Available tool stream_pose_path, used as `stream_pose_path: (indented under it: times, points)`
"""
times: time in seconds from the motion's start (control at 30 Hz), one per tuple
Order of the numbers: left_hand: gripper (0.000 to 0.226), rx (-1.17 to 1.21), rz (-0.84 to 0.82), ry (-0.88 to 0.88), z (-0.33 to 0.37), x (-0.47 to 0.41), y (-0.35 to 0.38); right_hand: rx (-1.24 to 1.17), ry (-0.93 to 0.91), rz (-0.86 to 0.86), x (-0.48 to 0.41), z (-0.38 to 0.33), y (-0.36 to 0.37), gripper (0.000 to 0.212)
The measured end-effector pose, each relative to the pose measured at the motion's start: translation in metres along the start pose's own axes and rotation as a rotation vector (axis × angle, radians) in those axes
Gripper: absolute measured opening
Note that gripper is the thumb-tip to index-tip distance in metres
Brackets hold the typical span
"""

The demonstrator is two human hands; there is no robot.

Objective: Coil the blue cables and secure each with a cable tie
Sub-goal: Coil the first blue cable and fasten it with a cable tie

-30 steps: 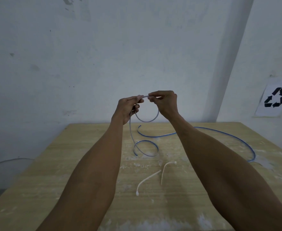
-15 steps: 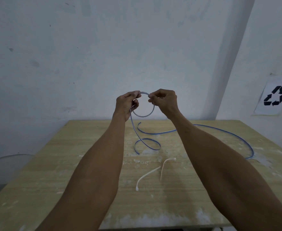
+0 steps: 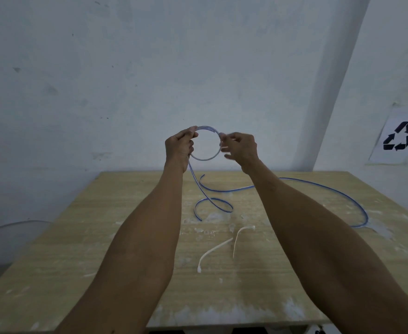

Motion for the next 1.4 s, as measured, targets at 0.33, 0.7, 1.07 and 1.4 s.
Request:
stream_pose_path:
  times: [0.33, 0.7, 1.07, 1.4]
  points:
    - [0.011, 0.119, 0.093, 0.064, -0.001, -0.002, -0.009, -0.014, 0.911, -0.354, 0.055, 0.073, 0.024, 0.048]
    - [0.022, -0.289, -0.004, 0.089, 0.0, 0.003, -0.019, -0.484, 0.646, 0.031, 0.024, 0.059, 0.02, 0.02]
    - [0.022, -0.625, -0.103, 0.244, 0.008, 0.003, 0.0, -0.326, 0.189, -0.157, 0.012, 0.013, 0.012, 0.023]
    - [0.02, -1.205, 0.002, 0.76, 0.024, 0.015, 0.005, -0.236, 0.135, -0.159, 0.007, 0.011, 0.013, 0.029]
Point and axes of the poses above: each hand's wrist, its own x-axis away from the middle knuckle, its own y-axis out of the palm, z = x × y, the point moved 5 cm from there along -x, towards the middle knuckle, and after that the axes turned 2 degrees about -x, right-handed, at the moved point
